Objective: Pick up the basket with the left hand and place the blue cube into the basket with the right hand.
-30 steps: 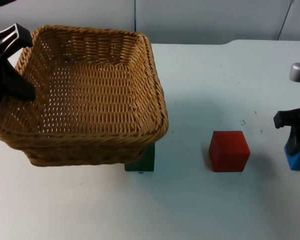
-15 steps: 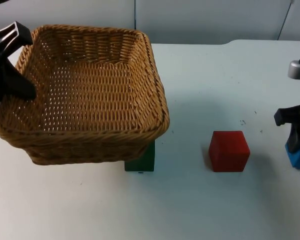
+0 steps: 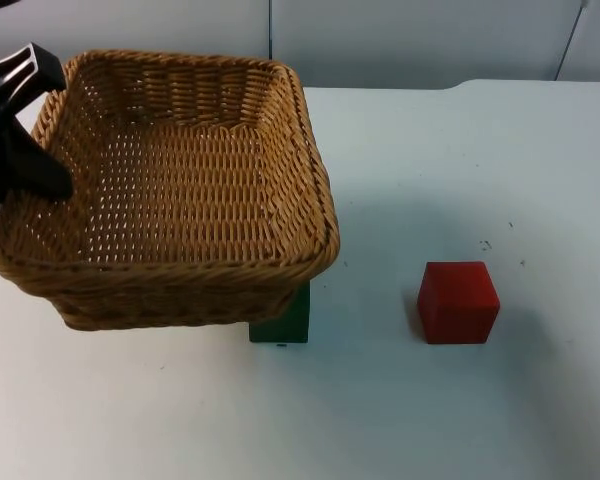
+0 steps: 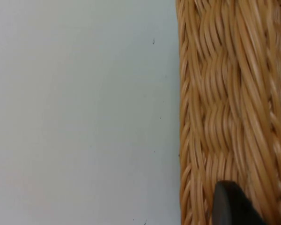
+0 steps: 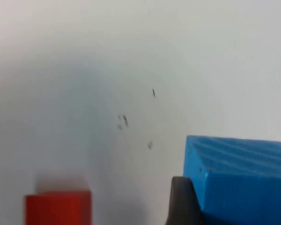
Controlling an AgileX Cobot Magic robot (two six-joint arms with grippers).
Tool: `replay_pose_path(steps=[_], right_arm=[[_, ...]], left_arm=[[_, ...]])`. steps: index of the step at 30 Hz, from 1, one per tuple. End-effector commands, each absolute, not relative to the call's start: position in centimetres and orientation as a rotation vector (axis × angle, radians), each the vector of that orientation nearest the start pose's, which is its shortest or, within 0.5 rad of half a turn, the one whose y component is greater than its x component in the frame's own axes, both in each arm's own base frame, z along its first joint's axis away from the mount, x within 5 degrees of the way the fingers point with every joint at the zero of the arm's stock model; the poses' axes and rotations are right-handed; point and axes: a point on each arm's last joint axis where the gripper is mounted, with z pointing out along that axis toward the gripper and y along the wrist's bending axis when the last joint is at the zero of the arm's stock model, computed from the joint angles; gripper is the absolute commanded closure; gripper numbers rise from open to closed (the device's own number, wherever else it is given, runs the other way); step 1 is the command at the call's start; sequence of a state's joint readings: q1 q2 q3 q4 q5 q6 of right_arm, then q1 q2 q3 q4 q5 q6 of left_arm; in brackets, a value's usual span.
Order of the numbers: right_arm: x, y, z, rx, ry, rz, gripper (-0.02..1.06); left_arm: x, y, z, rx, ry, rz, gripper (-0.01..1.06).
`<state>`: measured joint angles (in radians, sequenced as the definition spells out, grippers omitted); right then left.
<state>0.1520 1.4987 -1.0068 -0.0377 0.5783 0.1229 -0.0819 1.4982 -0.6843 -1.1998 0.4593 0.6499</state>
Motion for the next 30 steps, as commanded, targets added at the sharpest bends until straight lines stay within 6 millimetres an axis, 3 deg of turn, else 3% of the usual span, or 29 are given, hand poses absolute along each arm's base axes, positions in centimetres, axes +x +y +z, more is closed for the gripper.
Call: replay_pose_path(steps=[1,5,6,10,11,15,16,21,22,25,26,30], right_arm=[[29.3,5.2,28.5,-0.125,2.468,0.096,1.05],[28.1,8.4,33.5,-0.279,2.355,0.155,1.05],[28.1,8.4,33.5,-0.279,2.355,0.155,1.05],[27.6,13.3,36.9,-0.446,2.235,0.252,1.05],[27.6,13.3,36.9,-0.446,2.235,0.252,1.05],[27.5,17.8,38.3,-0.577,2.166,0.329,1.05],[27.5,17.8,38.3,-0.577,2.166,0.329,1.05],[28.4,24.1,36.7,-0.736,2.184,0.378,1.05],[28.4,24.1,36.7,-0.736,2.184,0.378,1.05],[29.1,27.4,34.7,-0.81,2.213,0.386,1.05],[29.1,27.4,34.7,-0.81,2.213,0.386,1.05],[29.8,31.5,30.6,-0.937,2.272,0.36,1.05]], left_arm=[[26.6,-6.1,19.7,-0.374,2.48,-0.811,1.05],[26.6,-6.1,19.7,-0.371,2.48,-0.81,1.05],[26.6,-6.1,19.7,-0.371,2.48,-0.81,1.05],[26.6,-6.1,19.7,-0.366,2.482,-0.814,1.05],[26.6,-6.1,19.7,-0.366,2.482,-0.814,1.05],[26.6,-6.1,19.7,-0.366,2.482,-0.814,1.05],[26.6,-6.1,19.7,-0.366,2.482,-0.814,1.05],[26.6,-6.1,19.7,-0.366,2.482,-0.814,1.05],[26.6,-6.1,19.7,-0.366,2.482,-0.814,1.05],[26.6,-6.1,19.7,-0.366,2.482,-0.814,1.05],[26.6,-6.1,19.7,-0.366,2.482,-0.814,1.05],[26.6,-6.1,19.7,-0.364,2.482,-0.813,1.05]])
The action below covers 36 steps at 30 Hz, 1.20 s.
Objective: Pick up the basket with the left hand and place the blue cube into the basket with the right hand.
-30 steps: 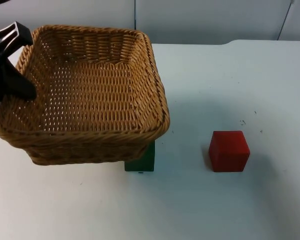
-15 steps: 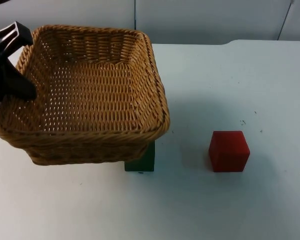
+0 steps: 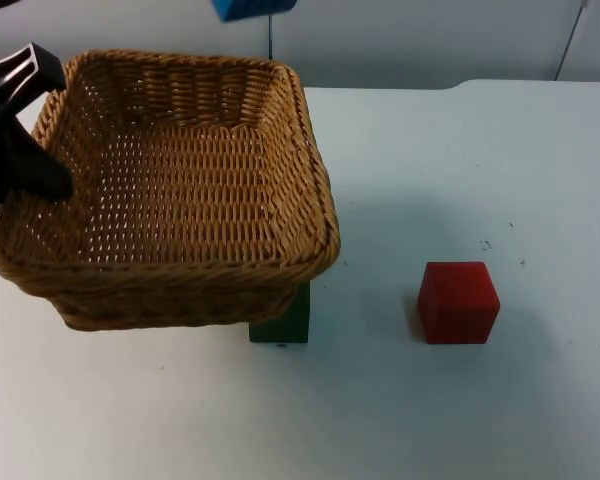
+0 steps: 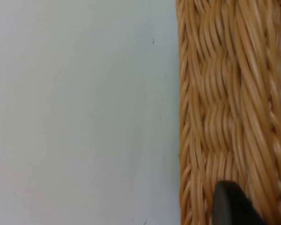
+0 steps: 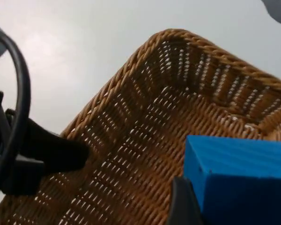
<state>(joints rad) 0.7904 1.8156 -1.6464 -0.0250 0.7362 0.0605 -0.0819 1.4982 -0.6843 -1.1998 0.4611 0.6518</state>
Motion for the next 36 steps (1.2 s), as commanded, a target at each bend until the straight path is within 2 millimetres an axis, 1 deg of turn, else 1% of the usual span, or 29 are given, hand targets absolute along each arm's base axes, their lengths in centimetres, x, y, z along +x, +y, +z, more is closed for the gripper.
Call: replay_pose_path(steps=[1,2,3,5,6,7,9,11,13,14,16,18,20,22,25,30,32,33,34,36], right_arm=[[29.8,31.5,30.6,-0.937,2.272,0.36,1.05],[30.0,32.2,29.6,-0.958,2.286,0.353,1.05],[30.1,32.5,29.1,-0.965,2.293,0.35,1.05],[30.4,33.6,27.4,-0.991,2.32,0.339,1.05],[30.7,33.9,26.4,-0.999,2.338,0.33,1.05],[30.7,33.9,26.4,-0.999,2.338,0.33,1.05],[31.1,34.5,24.5,-1.02,2.378,0.308,1.05],[31.4,34.9,23.2,-1.04,2.395,0.293,1.05],[31.4,34.9,23.1,-1.049,2.394,0.291,1.05],[31.5,35.0,22.3,-1.063,2.401,0.282,1.05],[31.6,35.2,21.5,-1.069,2.414,0.275,1.05],[31.7,35.2,21.5,-1.068,2.413,0.276,1.05],[31.8,35.4,20.6,-1.072,2.425,0.273,1.05],[31.8,35.5,20.2,-1.062,2.437,0.292,1.05],[31.8,35.6,19.9,-1.062,2.44,0.297,1.05],[31.9,35.7,19.9,-1.06,2.434,0.3,1.04],[31.9,35.7,19.9,-1.06,2.434,0.3,0.98],[31.9,35.7,19.9,-1.06,2.434,0.3,0.98],[31.9,35.7,19.9,-1.059,2.432,0.301,0.94],[31.9,35.7,19.9,-1.058,2.433,0.302,0.81]], left_arm=[[26.6,-6.1,19.7,-0.364,2.482,-0.813,1.05],[26.6,-6.1,19.7,-0.363,2.482,-0.813,1.05],[26.6,-6.1,19.7,-0.363,2.482,-0.813,1.05],[26.6,-6.1,19.7,-0.363,2.482,-0.813,1.05],[26.6,-6.1,19.7,-0.363,2.482,-0.813,1.05],[26.6,-6.1,19.7,-0.363,2.482,-0.813,1.05],[26.6,-6.1,19.7,-0.362,2.483,-0.815,1.05],[26.6,-6.2,19.7,-0.361,2.484,-0.817,1.05],[26.6,-6.2,19.7,-0.361,2.484,-0.817,1.05],[26.6,-6.2,19.7,-0.361,2.484,-0.817,1.05],[26.5,-6.2,19.7,-0.359,2.486,-0.821,1.05],[26.5,-6.2,19.7,-0.359,2.486,-0.821,1.05],[26.5,-6.2,19.7,-0.359,2.486,-0.823,1.05],[26.5,-6.2,19.7,-0.359,2.486,-0.823,1.05],[26.5,-6.2,19.7,-0.359,2.486,-0.823,1.05],[26.5,-6.2,19.7,-0.355,2.489,-0.83,1.05],[26.5,-6.2,19.7,-0.355,2.489,-0.83,1.05],[26.5,-6.2,19.7,-0.355,2.489,-0.83,1.05],[26.5,-6.2,19.7,-0.355,2.489,-0.83,1.05],[26.5,-6.2,19.7,-0.355,2.489,-0.83,1.05]])
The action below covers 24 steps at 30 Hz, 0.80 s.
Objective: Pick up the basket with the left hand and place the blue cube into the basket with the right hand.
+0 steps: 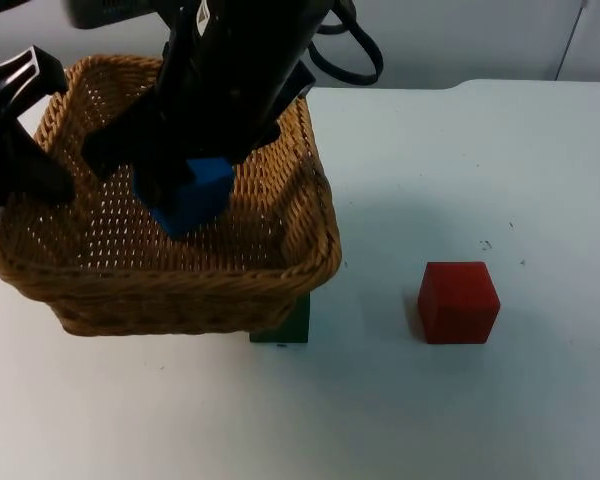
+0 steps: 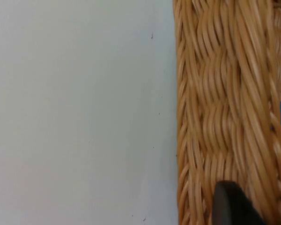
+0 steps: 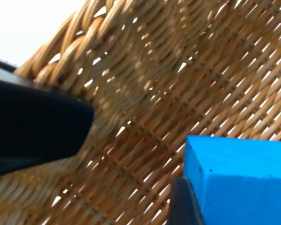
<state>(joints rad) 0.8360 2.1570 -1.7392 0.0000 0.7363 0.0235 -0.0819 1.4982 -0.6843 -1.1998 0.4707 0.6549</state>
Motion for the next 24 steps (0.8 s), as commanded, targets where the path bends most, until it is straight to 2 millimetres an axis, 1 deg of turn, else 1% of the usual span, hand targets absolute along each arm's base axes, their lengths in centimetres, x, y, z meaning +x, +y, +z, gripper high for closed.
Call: replay_pose_path(steps=[1,2,4,6,7,8,9,11,12,16,17,19,21,22,24], right_arm=[[31.9,35.7,20.1,-1.056,2.429,0.304,0.69],[31.9,35.7,20.1,-1.056,2.429,0.304,0.69],[31.8,35.6,20.7,-1.047,2.414,0.314,0.51],[31.8,35.5,21.3,-1.046,2.399,0.312,0.37],[31.8,35.5,21.3,-1.046,2.399,0.312,0.37],[31.7,35.5,21.7,-1.043,2.391,0.316,0.31],[31.7,35.4,22.0,-1.041,2.387,0.318,0.28],[31.5,35.1,23.2,-1.035,2.373,0.326,0.27],[31.5,35.1,23.2,-1.035,2.373,0.326,0.27],[30.6,34.1,26.8,-1.042,2.32,0.332,0.27],[30.6,34.1,26.8,-1.042,2.32,0.332,0.27],[29.7,33.2,29.3,-1.048,2.304,0.333,0.27],[29.0,32.2,31.0,-1.057,2.297,0.317,0.27],[29.0,32.2,31.0,-1.057,2.297,0.317,0.27],[28.4,31.6,32.5,-1.053,2.286,0.317,0.27]], left_arm=[[26.5,-6.2,19.7,-0.355,2.489,-0.83,1.05],[26.5,-6.2,19.7,-0.355,2.489,-0.83,1.05],[26.5,-6.2,19.7,-0.356,2.488,-0.828,1.05],[26.5,-6.2,19.7,-0.358,2.487,-0.825,1.05],[26.5,-6.2,19.7,-0.358,2.487,-0.825,1.05],[26.5,-6.2,19.7,-0.358,2.487,-0.825,1.05],[26.5,-6.2,19.7,-0.358,2.487,-0.825,1.05],[26.5,-6.2,19.7,-0.359,2.486,-0.821,1.05],[26.5,-6.2,19.7,-0.359,2.486,-0.821,1.05],[26.6,-6.1,19.7,-0.355,2.484,-0.809,1.05],[26.6,-6.1,19.7,-0.355,2.484,-0.809,1.05],[26.6,-6.1,19.7,-0.308,2.486,-0.792,1.05],[26.6,-5.9,19.7,-0.298,2.489,-0.781,1.05],[26.6,-5.9,19.7,-0.298,2.489,-0.781,1.05],[26.6,-5.6,19.6,-0.307,2.486,-0.77,1.05]])
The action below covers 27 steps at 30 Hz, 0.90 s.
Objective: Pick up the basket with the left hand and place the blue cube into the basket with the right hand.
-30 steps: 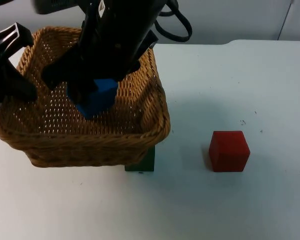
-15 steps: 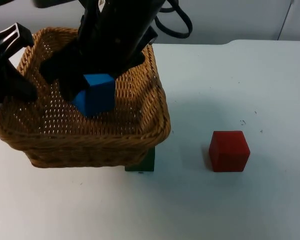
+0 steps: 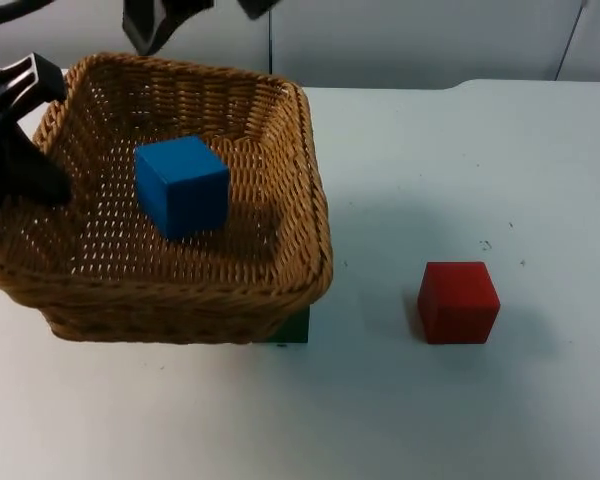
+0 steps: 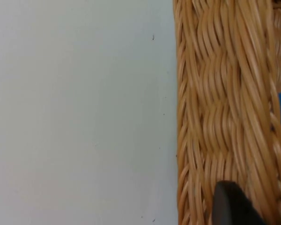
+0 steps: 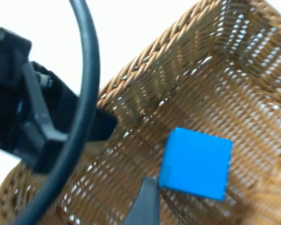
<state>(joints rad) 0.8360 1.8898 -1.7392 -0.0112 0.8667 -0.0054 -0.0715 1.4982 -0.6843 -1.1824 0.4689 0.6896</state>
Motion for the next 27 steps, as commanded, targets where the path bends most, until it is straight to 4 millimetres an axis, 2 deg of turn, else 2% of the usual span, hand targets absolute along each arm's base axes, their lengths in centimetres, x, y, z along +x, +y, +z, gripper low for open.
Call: replay_pose_path(steps=[1,3,8,19,23,27], right_arm=[[28.2,31.2,33.1,-1.052,2.28,0.318,0.27],[27.6,30.6,34.1,-1.048,2.268,0.324,0.27],[26.4,29.2,34.5,-1.046,2.257,0.321,0.27],[23.2,25.6,32.3,-0.996,2.268,0.35,0.27],[21.1,23.4,31.7,-0.945,2.244,0.39,0.27],[19.8,22.0,31.8,-0.911,2.231,0.413,0.27]], left_arm=[[26.7,-5.3,19.6,-0.319,2.483,-0.765,1.05],[26.8,-4.6,19.6,-0.333,2.479,-0.75,1.05],[26.9,-2.7,19.5,-0.364,2.474,-0.706,1.05],[26.9,-0.3,19.2,-0.331,2.475,-0.619,1.05],[27.2,-0.2,18.2,-0.287,2.507,-0.594,1.05],[27.6,-0.1,17.1,-0.308,2.531,-0.595,1.05]])
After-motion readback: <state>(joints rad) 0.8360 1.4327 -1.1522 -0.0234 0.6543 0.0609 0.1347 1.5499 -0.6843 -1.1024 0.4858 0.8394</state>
